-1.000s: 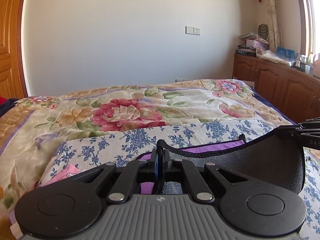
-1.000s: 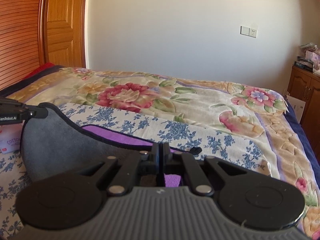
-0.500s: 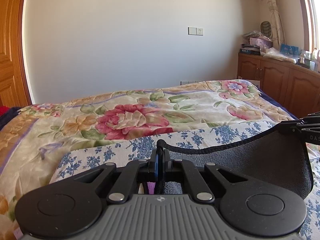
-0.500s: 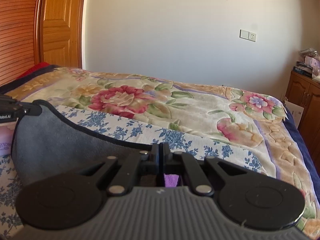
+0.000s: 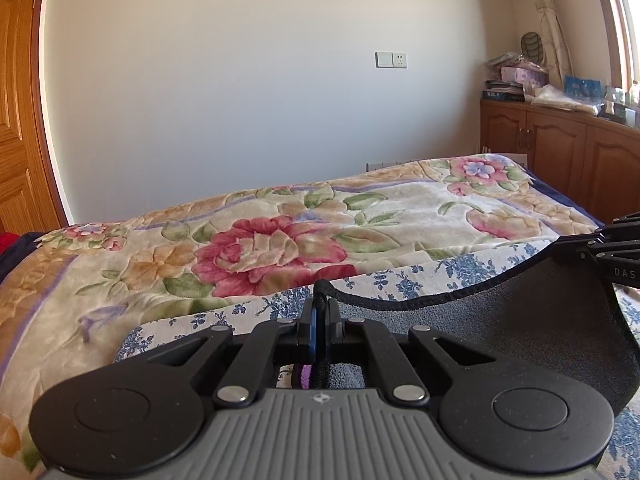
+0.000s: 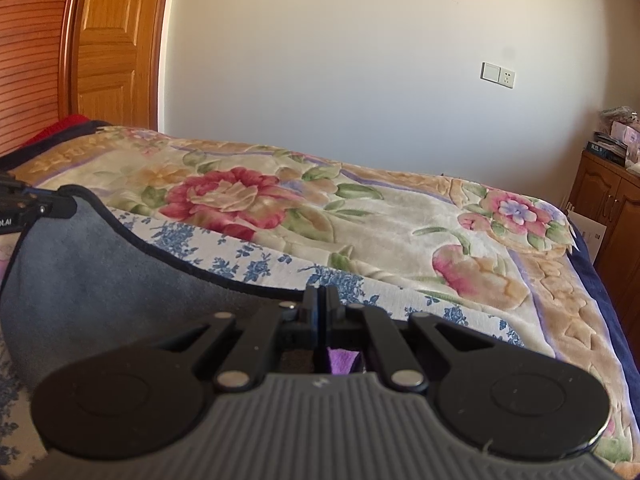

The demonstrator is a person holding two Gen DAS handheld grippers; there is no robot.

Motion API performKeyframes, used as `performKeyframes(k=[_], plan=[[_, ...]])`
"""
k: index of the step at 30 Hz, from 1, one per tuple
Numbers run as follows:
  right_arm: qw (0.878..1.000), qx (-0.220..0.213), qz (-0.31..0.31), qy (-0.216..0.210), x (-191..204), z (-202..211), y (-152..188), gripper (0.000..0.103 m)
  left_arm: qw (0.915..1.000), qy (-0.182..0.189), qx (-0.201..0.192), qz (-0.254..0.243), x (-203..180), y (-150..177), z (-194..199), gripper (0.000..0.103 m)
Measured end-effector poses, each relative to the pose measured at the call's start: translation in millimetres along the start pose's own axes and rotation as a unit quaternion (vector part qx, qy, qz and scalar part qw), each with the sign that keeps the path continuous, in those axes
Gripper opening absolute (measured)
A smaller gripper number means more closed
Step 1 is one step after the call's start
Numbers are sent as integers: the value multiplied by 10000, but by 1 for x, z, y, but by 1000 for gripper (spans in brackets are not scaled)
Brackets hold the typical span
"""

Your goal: Fold towel

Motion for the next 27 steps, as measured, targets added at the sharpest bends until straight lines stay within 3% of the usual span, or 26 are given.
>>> performKeyframes(k=[20, 27], plan=[[9997, 246, 39, 78, -8, -43, 18, 4, 9995, -119, 234, -152, 5, 15, -47, 5], [9989, 471, 49, 54, -8, -53, 27, 4, 9983, -197, 488, -238, 4, 27, -62, 5]])
Point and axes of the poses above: each gripper's, at about its wrist camera, not at the fingertips, and z roughly against the way its jaws point, x to its left, y to its underside, the point moved 10 cm from there along -z, roughly the way its jaws point, and after that the axes turned 1 degree about -y, right-handed, at the moved point
